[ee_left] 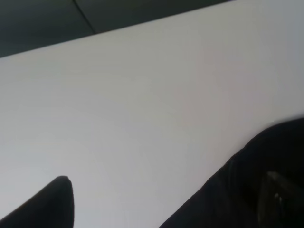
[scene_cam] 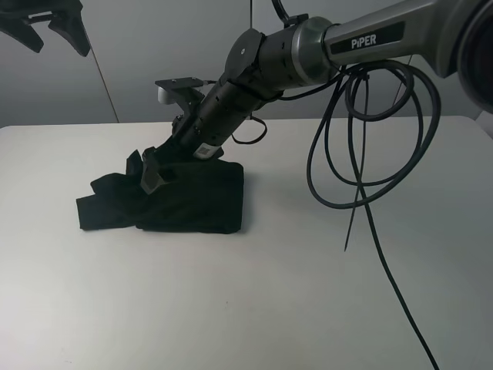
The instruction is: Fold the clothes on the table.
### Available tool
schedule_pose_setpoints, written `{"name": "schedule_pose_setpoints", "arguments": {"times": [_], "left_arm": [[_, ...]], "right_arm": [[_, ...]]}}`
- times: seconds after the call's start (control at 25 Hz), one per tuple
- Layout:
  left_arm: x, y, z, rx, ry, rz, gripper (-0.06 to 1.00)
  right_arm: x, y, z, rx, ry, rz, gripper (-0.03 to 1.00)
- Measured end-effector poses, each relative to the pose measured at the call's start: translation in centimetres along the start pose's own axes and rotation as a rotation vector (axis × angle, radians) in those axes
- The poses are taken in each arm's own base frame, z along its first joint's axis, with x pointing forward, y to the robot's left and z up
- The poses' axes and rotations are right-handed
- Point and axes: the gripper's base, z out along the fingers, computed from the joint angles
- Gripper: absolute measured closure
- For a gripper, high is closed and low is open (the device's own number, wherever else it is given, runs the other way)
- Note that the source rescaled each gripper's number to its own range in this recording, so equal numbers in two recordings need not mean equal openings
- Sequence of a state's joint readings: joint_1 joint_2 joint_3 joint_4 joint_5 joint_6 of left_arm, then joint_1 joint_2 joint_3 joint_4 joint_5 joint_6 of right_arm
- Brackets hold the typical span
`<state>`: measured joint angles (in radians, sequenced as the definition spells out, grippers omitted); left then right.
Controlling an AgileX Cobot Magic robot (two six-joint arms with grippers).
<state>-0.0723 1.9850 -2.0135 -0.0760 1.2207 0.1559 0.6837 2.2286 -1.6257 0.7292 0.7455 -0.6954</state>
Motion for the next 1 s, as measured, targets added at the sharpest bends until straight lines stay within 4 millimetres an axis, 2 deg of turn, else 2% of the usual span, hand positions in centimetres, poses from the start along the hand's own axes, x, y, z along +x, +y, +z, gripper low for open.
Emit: {"name": "schedule_pose_setpoints", "arguments": {"times": [0.2, 0.28, 0.36, 0.44, 0.56, 0.72, 0.84, 1.0], "left_arm": [[-0.5, -0.1, -2.2, 0.014, -0.063, 0.008, -0.05], [-0.3, 0.4, -3.3, 0.037, -0.088, -0.007, -0.05], [0.4, 1.3, -4.3, 0.063, -0.101, -0.03, -0.05], [1.4, 2.1, -5.5, 0.067, -0.106, -0.046, -0.05], [3.7, 2.9, -6.8, 0.063, -0.082, -0.069, -0.05], [7.5, 2.4, -7.6, 0.065, -0.033, -0.08, -0.05], [9.9, 1.5, -8.7, 0.069, -0.055, -0.089, -0.05], [12.9, 0.4, -10.6, 0.07, -0.085, -0.091, -0.05]], "right_arm": [[0.2, -0.2, 0.0, 0.011, 0.003, 0.009, 0.0], [0.3, -1.2, -0.4, 0.043, 0.014, 0.029, 0.0], [0.4, -2.6, -1.8, 0.086, 0.009, 0.057, 0.0], [0.2, -4.2, -4.1, 0.132, -0.019, 0.086, 0.0], [-0.2, -6.3, -9.2, 0.199, -0.076, 0.117, 0.0], [0.5, -7.4, -16.2, 0.274, -0.084, 0.134, 0.0], [1.3, -6.6, -20.6, 0.333, -0.103, 0.13, 0.0], [3.5, -4.0, -24.0, 0.399, -0.102, 0.119, 0.0]]}}
